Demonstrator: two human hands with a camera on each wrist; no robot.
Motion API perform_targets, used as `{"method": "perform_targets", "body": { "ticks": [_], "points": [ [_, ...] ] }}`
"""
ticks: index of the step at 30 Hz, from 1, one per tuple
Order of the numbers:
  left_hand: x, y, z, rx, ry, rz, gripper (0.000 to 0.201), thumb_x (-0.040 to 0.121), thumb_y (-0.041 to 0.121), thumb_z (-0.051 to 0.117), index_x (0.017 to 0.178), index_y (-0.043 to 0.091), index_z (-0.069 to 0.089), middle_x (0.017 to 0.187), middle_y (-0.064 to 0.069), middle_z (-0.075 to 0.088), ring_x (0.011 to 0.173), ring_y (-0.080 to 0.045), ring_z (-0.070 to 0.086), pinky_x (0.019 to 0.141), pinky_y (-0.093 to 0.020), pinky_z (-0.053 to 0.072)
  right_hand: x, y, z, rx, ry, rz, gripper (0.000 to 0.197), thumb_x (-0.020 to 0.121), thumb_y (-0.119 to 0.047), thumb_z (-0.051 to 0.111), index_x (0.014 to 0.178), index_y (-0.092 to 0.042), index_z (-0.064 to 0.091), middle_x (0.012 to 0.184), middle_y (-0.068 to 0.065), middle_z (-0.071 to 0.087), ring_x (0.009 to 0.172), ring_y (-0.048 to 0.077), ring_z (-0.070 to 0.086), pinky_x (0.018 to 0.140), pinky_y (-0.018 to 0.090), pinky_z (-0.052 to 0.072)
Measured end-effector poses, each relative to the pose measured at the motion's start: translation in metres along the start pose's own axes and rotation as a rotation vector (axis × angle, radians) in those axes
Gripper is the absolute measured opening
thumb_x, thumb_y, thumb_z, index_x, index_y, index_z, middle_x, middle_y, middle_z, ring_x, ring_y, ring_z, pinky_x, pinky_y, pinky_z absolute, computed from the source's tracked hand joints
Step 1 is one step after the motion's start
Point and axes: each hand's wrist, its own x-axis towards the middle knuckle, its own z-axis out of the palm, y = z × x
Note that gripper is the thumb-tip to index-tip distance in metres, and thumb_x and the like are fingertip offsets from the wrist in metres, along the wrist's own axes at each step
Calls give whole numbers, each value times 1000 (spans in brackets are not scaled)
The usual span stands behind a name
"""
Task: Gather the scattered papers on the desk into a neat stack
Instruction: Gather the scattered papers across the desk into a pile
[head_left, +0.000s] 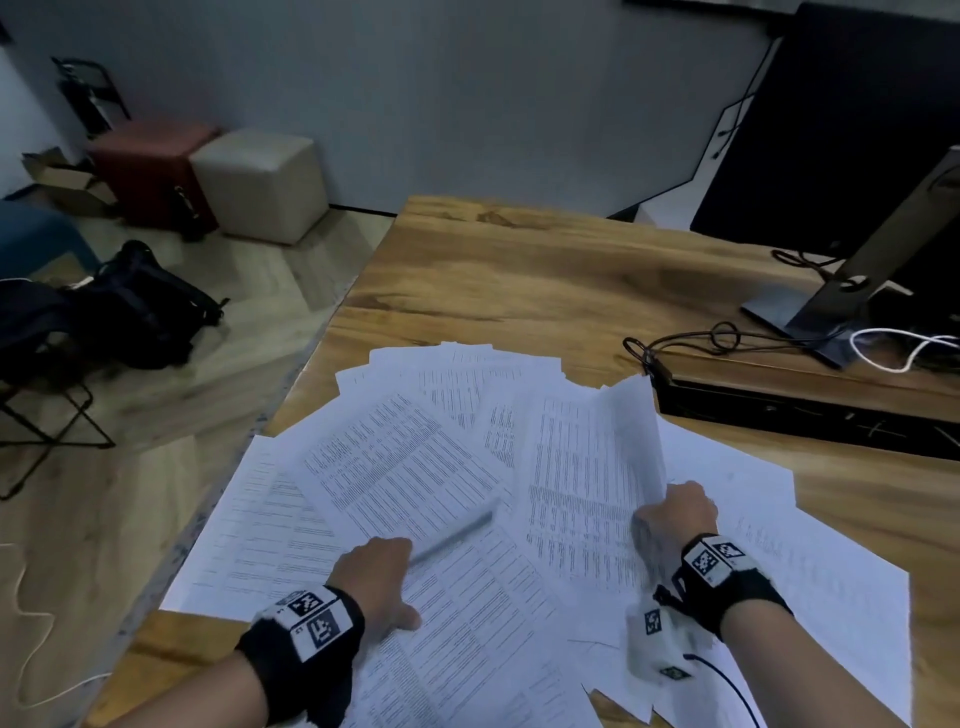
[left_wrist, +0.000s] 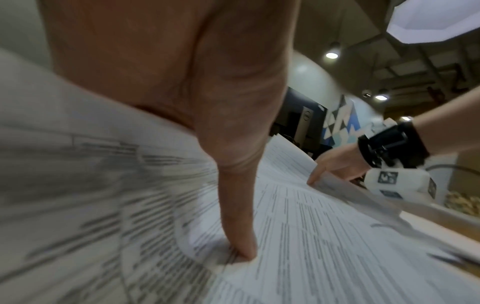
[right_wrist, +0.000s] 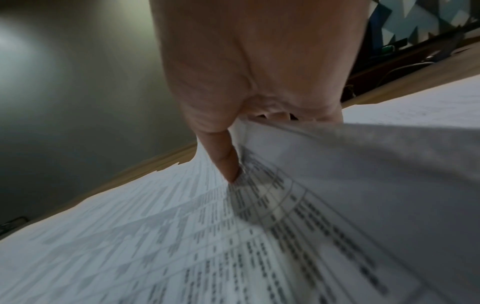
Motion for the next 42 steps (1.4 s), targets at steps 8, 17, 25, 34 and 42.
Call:
{"method": "perform_targets", "body": {
  "ticks": [8,17,25,34,42],
  "points": [
    [-2,-10,-20,-37,-64,43,40,84,28,71,121,21,57,119,3,61,104,-18,63,84,-28,51,13,-5,-13,-260,-86,-51,29,70,-30,74,84,-18,53,134,9,40,136,34,31,111,53,33],
    [25,-50,-98,-414,124,-73,43,67,34,85,100,22,60,98,-2,71,86,-18,69,74,-35,57,48,-9,-33,-219,-109,-118,10,52,-15,61,50,-13,52,88,18,64,76,30,61,53,23,43],
    [97,17,-127,240,15,244,13,73,8,68,72,20,62,80,2,64,81,-24,61,72,-33,55,60,-4,-35,-196,-94,-105,21,62,-18,67,57,-14,47,93,15,55,73,29,57,56,28,48],
    [147,61,-113,599,-48,449,46,92,3,64,136,8,51,139,-10,48,120,-32,55,96,-35,40,60,-2,-42,-263,20,-155,24,73,-14,61,54,-19,47,89,12,54,73,31,60,71,34,50],
    [149,46,-114,587,26,445,59,80,23,79,128,18,45,131,-9,48,112,-29,51,105,-43,38,47,-3,-75,-135,97,-370,11,84,1,58,87,-9,57,77,11,60,76,32,57,61,31,40]
  ]
}}
